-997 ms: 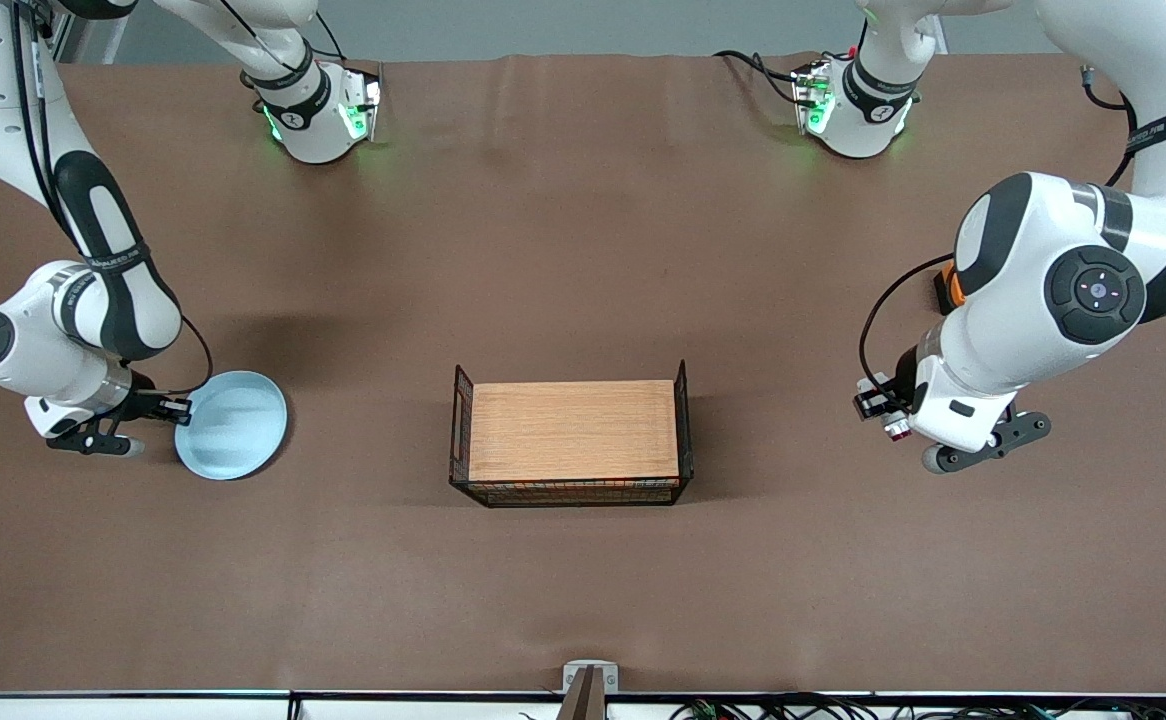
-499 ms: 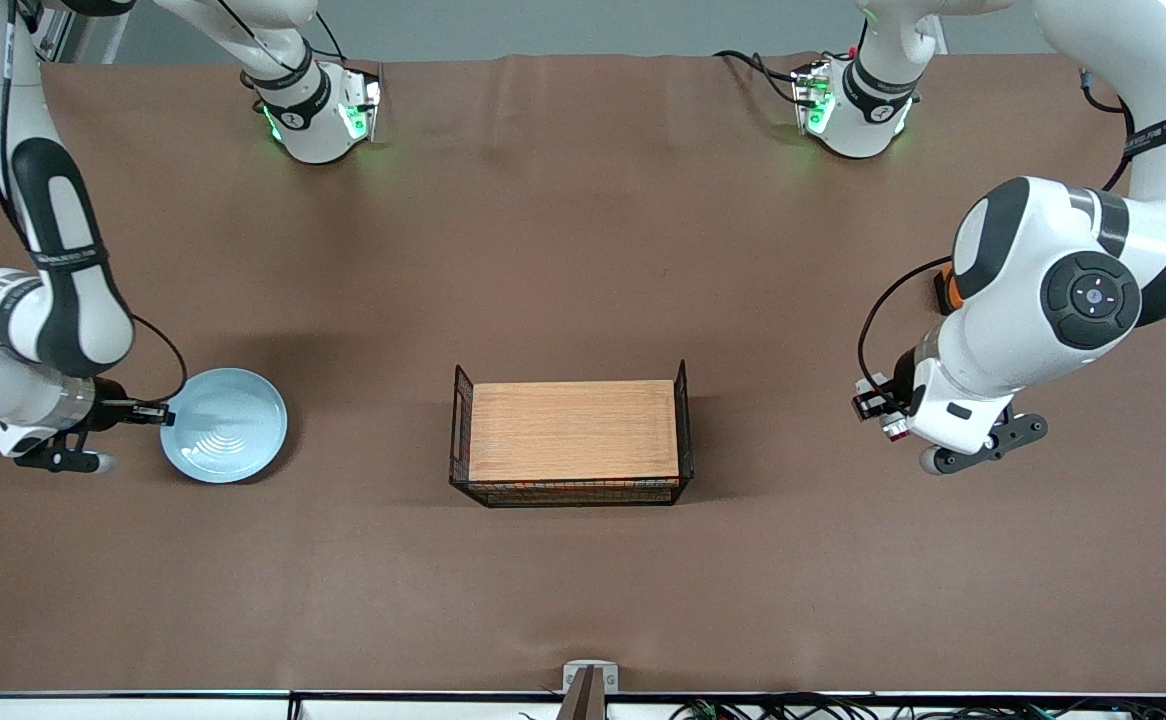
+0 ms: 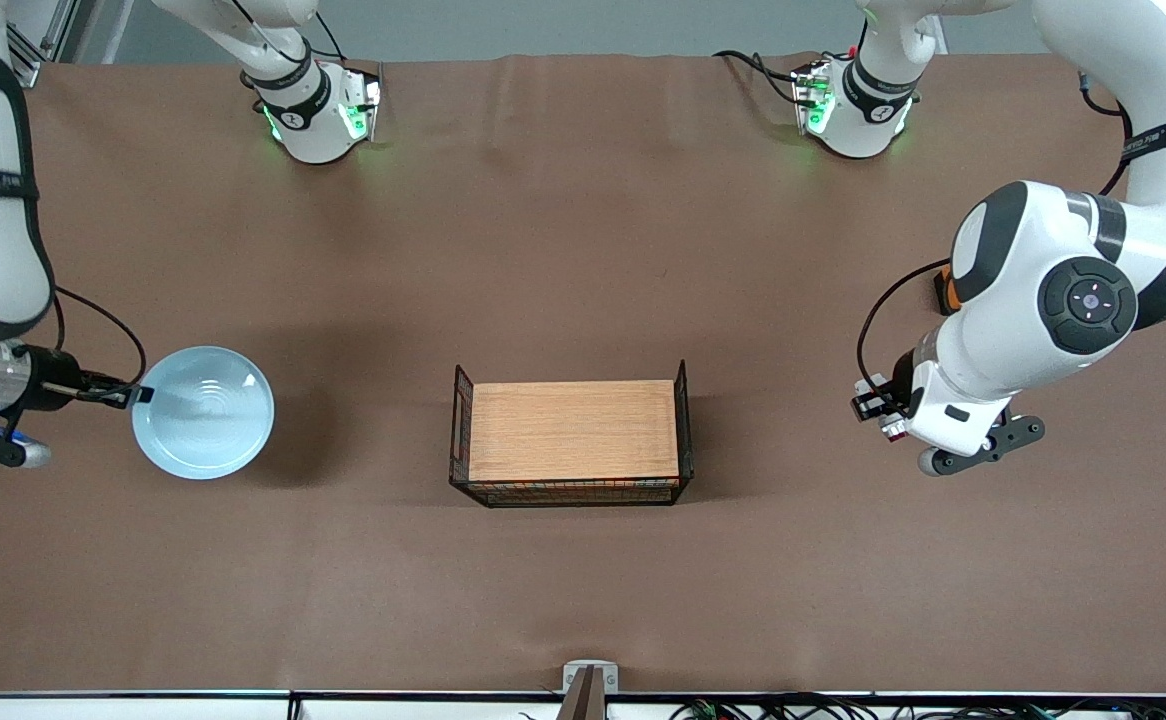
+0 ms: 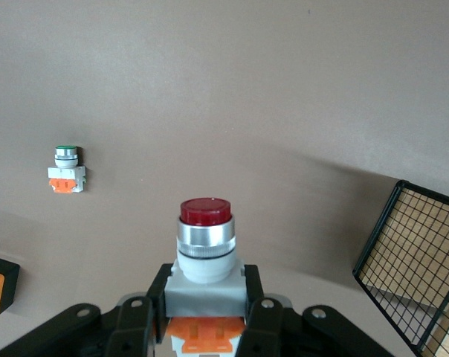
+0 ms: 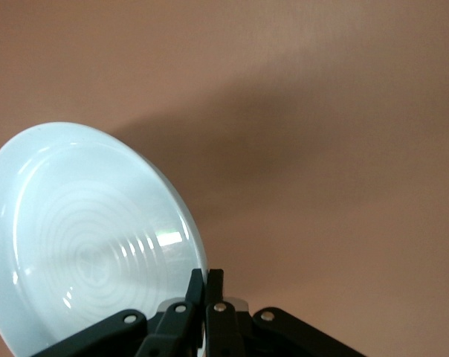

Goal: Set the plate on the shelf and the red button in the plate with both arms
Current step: 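Carry the plate with the right gripper over the wire basket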

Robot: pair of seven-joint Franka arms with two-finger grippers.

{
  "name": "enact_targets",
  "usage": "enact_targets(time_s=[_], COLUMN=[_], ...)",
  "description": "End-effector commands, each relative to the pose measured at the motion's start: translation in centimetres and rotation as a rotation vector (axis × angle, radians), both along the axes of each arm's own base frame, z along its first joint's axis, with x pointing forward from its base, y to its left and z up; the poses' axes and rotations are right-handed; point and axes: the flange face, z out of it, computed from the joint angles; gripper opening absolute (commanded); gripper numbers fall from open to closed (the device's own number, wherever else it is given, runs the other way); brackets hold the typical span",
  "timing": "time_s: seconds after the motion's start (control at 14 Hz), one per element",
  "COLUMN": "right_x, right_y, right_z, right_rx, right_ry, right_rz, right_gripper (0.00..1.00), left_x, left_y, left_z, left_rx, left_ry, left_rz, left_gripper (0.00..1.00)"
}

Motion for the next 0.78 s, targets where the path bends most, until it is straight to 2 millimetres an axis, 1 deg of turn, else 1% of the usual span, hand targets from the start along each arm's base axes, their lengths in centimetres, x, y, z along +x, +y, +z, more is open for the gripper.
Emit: enact_targets(time_s=[0.0, 0.14, 0.28, 0.36, 0.57, 0.71], right_x=[-1.2, -1.6, -2.4, -2.6, -4.2, -5.5], right_y=[5.7, 9.3, 13.4, 15.3, 24.8, 30.0], right_z=[7.2, 11.4, 14.8, 15.9, 18.2, 19.2], right_rx=[-0.025, -0.053, -0.063, -0.080, -0.132, -0.156], right_ry=[0.061, 0.106, 0.133, 0.144, 0.147, 0.138], right_rz=[-0.174, -0.263, -0.343, -0.404, -0.554, -0.648], right_gripper=[0.00, 0.00, 0.00, 0.00, 0.00, 0.00], left_x=[0.1, 0.1, 0.1, 0.1, 0.1, 0.1], left_y=[0.0, -0.1, -0.1, -0.1, -0.2, -0.2], left_z=[0.2, 0.1, -0.1, -0.1, -0.1, -0.2], left_rx=[-0.009, -0.009, -0.009, -0.009, -0.009, -0.010], left_ry=[0.009, 0.011, 0.014, 0.014, 0.013, 0.013], left_rz=[0.010, 0.009, 0.011, 0.011, 0.009, 0.011], left_gripper=[0.32, 0.32, 0.32, 0.32, 0.32, 0.32])
